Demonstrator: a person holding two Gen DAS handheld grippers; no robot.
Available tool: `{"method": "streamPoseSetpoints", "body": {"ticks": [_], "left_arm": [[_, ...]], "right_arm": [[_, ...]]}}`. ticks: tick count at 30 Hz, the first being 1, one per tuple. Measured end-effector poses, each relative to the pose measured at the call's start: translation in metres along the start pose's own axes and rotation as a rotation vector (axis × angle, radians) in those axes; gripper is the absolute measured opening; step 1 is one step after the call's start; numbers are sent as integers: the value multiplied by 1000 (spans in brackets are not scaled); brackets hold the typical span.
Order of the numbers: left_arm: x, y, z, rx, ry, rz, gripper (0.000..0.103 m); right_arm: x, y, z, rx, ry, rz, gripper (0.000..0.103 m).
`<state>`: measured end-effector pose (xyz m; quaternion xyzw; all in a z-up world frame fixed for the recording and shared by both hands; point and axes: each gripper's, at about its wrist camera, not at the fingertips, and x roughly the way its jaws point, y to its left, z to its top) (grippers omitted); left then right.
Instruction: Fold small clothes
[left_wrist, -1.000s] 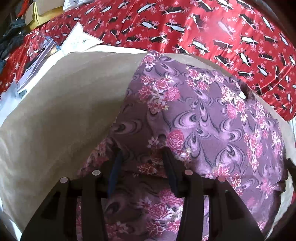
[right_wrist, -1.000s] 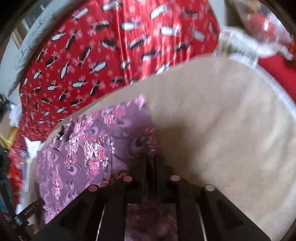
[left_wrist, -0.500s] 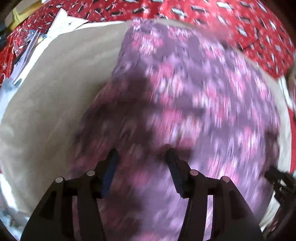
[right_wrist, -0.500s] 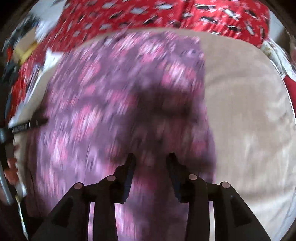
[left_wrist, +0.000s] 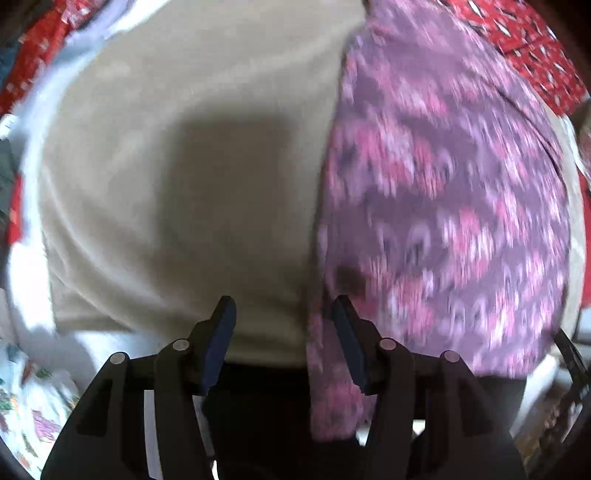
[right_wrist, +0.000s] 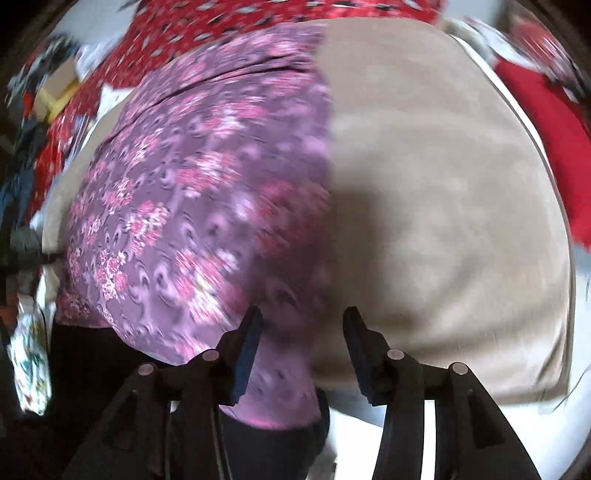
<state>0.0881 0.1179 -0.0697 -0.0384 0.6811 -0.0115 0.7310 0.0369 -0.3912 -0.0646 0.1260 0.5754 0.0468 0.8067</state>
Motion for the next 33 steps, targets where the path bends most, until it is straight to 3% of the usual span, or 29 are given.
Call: {"method": "streamPoseSetpoints", "body": {"ticks": [4,7,9,10,11,12,14,16,22,27,33], "left_arm": [[18,-8,-22,36,70,-129,53],[24,-20,-35,75,64,-139,53],[25,-29,-40,102,31,-109,28],[26,-32,-43,116,27,-91,2],[26,-38,-47,126,27,-82,3],[25,-38,-50,123,13,-83,3],[21,-37,-53,120,-4,-99,3],[7,-34,-53,104,-10,-166,3],[-37,-24,-47,65,-64,-386,3],[-64,-15,-14,39,-118,-475,3],[-78,-18,27,-50,-154,-523,3]], "right_arm": [[14,-13,-24,110,13,124,50],[27,0,-36,114,31,209,50],[33,13,-42,49,40,181,44],[33,15,-46,22,41,162,36],[32,21,-47,-16,35,142,16],[27,26,-48,-45,18,143,9],[16,35,-47,-83,-14,144,9],[4,39,-47,-97,-38,164,9],[-43,43,-34,-2,-174,351,8],[-63,48,-9,65,-267,464,8],[-67,42,25,135,-315,543,8]]}}
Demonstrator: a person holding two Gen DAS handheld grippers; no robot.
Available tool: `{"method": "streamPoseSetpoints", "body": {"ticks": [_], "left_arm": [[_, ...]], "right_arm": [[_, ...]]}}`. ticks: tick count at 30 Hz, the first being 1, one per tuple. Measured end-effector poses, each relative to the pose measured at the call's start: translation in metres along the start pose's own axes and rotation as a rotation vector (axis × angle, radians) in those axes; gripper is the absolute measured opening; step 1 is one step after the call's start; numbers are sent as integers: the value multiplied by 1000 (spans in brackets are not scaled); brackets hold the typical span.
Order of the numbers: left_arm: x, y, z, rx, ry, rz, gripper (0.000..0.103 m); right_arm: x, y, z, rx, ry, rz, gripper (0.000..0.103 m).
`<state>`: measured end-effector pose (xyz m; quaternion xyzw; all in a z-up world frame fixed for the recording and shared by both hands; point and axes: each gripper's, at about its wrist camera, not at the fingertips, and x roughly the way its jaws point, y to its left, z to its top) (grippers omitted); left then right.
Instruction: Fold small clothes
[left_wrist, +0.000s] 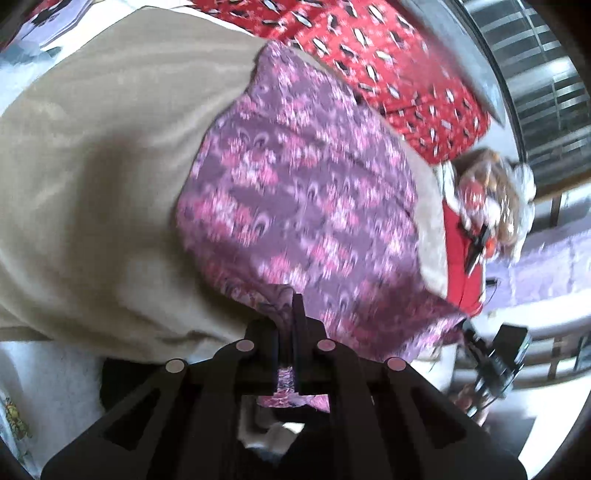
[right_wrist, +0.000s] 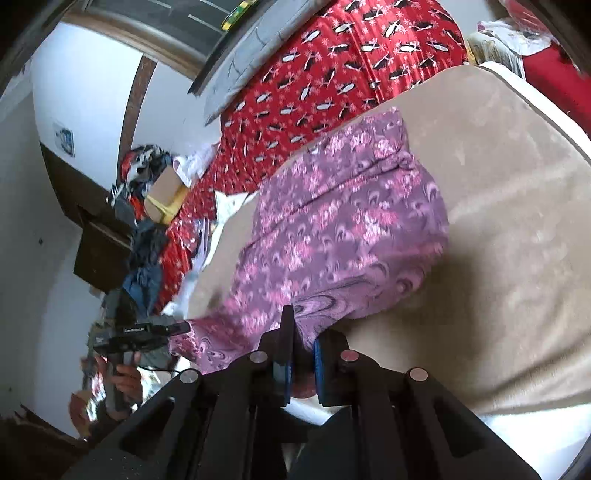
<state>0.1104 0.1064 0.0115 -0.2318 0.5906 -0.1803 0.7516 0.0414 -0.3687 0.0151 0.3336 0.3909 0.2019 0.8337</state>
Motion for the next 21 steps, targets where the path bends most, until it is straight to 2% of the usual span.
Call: {"method": "streamPoseSetpoints", "body": {"ticks": [6,12,21], "left_arm": [[3,0,53,-68,-72,-29,3],[28,0,134,-131,-168,-40,3],[88,-1,227,-189,-190,-27,3]], "right_arm": [[27,-23,53,81,-29,25,8],[65,-60,117,197,-64,44,8],[139,-103,206,284,-85,45,8]]}}
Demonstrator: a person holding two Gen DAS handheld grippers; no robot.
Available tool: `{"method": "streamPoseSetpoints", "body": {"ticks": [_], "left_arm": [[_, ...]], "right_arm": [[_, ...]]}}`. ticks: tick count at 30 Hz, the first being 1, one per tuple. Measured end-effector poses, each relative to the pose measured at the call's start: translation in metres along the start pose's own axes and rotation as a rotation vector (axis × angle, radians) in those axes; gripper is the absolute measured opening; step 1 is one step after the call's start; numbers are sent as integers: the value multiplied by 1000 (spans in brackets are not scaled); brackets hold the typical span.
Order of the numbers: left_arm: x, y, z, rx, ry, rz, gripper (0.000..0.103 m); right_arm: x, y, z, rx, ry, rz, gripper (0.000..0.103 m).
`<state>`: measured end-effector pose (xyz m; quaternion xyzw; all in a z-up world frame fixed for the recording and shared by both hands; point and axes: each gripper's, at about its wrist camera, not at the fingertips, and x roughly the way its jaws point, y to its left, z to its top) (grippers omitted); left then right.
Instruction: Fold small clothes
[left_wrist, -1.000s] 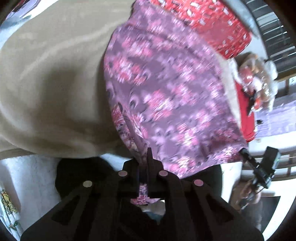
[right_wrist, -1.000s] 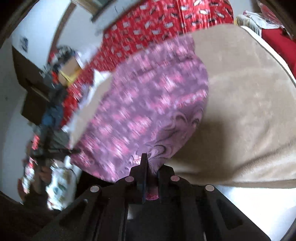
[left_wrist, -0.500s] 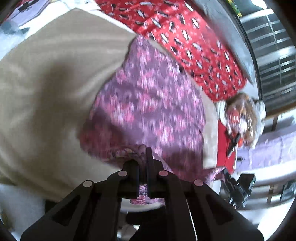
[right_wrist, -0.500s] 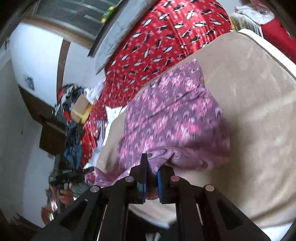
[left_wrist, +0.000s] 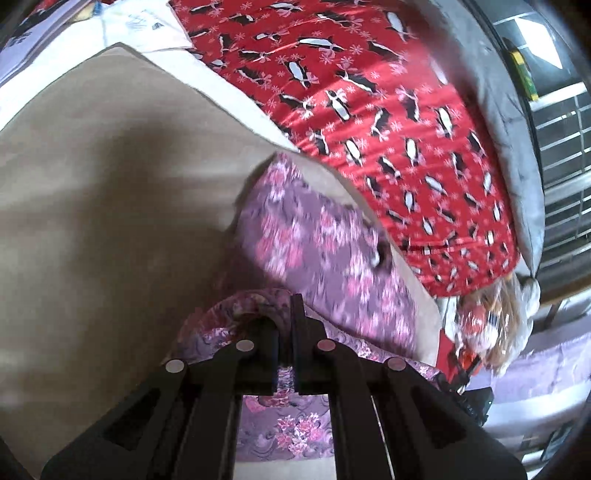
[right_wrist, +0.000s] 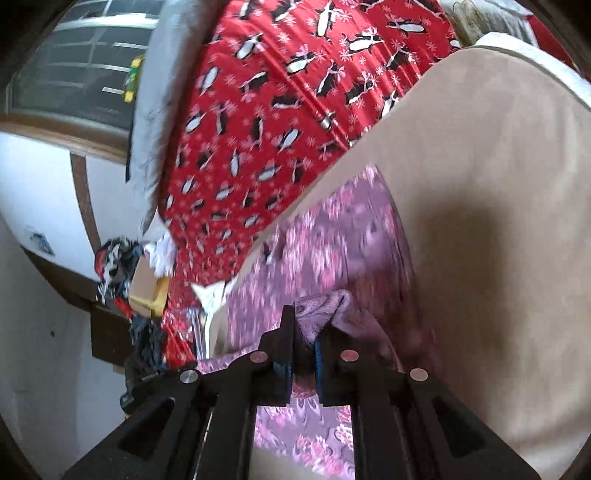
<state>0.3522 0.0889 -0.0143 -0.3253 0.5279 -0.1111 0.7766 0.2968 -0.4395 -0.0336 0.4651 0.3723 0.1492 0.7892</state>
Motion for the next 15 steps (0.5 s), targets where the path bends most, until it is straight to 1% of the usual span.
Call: {"method": "streamPoseSetpoints", "body": {"ticks": [2,6,8,9,11,13,14,15], "left_arm": [[9,-1,13,-5,-4,-1,3],[33,2,46,-54,1,-8,3],[45,2,60,-68,7,24,3],[51,2,66,-72,13,34,3],[58,2,76,-99,26,42,3],[62,2,82,-123,44,42,3],[63,3,85,-145,52,28,3],[63,5,88,-179,62,0,3]], "right_arm": [[14,-4,15,17,-10,7,8],[43,-16,42,53,-8,-22,9],[53,-21,53,73,-10,-20,11],[58,-25,61,101,-21,-17,13],[65,-32,71,158,-24,4,13],[71,-46,80,271,-29,19,20],[70,-49,83,296,-51,14,27],[63,-53,86,319,-104,1,37]]}}
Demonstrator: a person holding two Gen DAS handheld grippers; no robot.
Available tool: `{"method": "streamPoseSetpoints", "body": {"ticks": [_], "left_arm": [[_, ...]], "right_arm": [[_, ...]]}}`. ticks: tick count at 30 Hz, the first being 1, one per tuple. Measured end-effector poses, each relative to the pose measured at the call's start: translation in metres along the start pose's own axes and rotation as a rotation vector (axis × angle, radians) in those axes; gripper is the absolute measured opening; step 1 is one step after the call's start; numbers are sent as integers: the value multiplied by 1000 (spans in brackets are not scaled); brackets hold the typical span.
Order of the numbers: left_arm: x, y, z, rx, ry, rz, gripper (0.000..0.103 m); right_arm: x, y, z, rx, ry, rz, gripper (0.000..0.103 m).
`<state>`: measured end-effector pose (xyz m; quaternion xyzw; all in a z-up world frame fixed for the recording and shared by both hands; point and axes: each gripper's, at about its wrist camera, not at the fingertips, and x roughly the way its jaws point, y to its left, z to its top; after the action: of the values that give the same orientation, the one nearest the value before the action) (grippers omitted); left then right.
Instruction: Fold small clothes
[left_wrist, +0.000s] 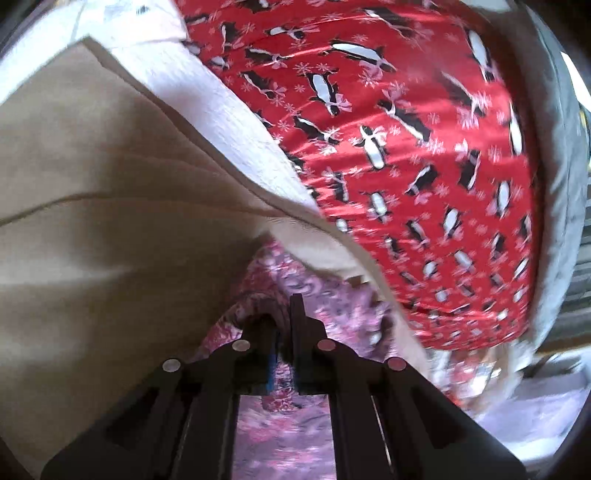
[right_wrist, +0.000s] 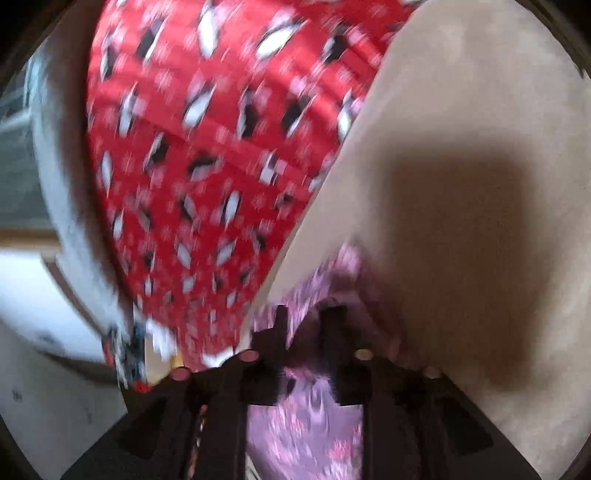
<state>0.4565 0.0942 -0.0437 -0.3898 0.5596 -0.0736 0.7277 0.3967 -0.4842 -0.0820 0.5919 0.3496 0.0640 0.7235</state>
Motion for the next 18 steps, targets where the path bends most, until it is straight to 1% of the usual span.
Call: {"method": "streamPoseSetpoints", "body": {"ticks": [1,3,4,5,7,9,10,11,12,13,14,15,17,18], "left_arm": [[-1,2,2,-29,5,-19,3],[-4,3,4,-67,17,-82,3],[-6,2,5,-63,22,-106,5],[-7,0,7,-52,21,-104,5],[-10,2,8,-64,10,-106,5],[-9,7,9,-94,17,-122,5],[-7,9,8,-100,20,-120,5],[-3,8,6,-84,29,-100,6],[1,4,5,-55,40,-73,7],[4,0,3,-30,51,-49,11],[6,-4,1,-14,54,-32,13],[6,-8,1,-2,44,-25,13],[3,-11,6,-4,18,-6,13],[0,-9,12,-11,11,-16,13]], "right_arm": [[-7,-2,4,12,-45,0,40],[-19,-2,7,16,-97,24,40],[-23,2,5,-27,-84,35,40],[-25,6,4,-62,-67,27,41],[-27,15,-4,-161,-25,-19,41],[-25,22,-15,-251,13,-57,45],[-22,23,-19,-278,29,-79,45],[-19,22,-22,-295,46,-85,45],[-12,23,-27,-314,84,-80,44],[-1,25,-32,-332,141,-67,44],[7,27,-37,-344,177,-59,42],[19,33,-42,-372,194,-79,41],[33,45,-41,-395,141,-109,41],[37,49,-36,-375,104,-108,42]]}}
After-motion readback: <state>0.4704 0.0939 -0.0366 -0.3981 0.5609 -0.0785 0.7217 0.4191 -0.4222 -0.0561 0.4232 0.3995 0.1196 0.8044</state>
